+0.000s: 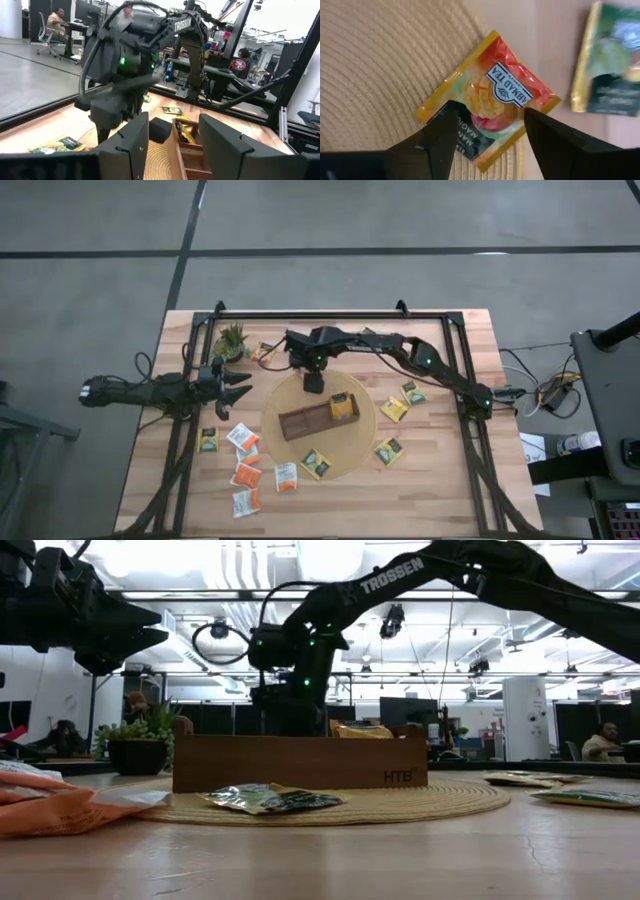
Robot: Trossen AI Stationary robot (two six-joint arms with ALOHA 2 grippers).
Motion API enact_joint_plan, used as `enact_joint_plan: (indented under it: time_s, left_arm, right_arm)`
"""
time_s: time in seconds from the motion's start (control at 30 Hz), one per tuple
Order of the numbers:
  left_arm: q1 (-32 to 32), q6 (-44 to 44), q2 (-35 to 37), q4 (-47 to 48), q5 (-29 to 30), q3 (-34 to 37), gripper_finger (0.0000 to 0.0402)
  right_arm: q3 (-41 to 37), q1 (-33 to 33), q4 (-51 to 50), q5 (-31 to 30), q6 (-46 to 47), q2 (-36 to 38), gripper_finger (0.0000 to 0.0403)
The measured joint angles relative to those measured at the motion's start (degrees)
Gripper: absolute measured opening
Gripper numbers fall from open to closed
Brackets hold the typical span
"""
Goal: Pick & Place Tea
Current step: Put the orange tea bag into the right section of the wooden organizer
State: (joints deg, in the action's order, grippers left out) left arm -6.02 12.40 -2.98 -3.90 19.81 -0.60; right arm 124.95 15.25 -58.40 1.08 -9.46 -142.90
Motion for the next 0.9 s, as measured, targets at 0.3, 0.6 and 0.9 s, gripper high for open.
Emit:
enact_joint_plan:
  time_s: [0.3,0.6,0.9]
  left_arm:
    - [0.0,0.0,0.0,0.0,0.0,0.0,0.0168]
    - [0.0,0.0,0.0,0.0,0.0,0.0,0.0168]
    - [0.0,0.0,0.0,0.0,0.0,0.0,0.0168]
  right_arm:
    - [1.3,0.0,-3.1,0.1,-3.4,-0.5,0.0179]
    - [1.2,0.0,-2.7,0.2,-3.5,-0.5,0.0016]
    - [1.2,-0.1,-2.9,0.3,-5.0,-0.2,0.0008]
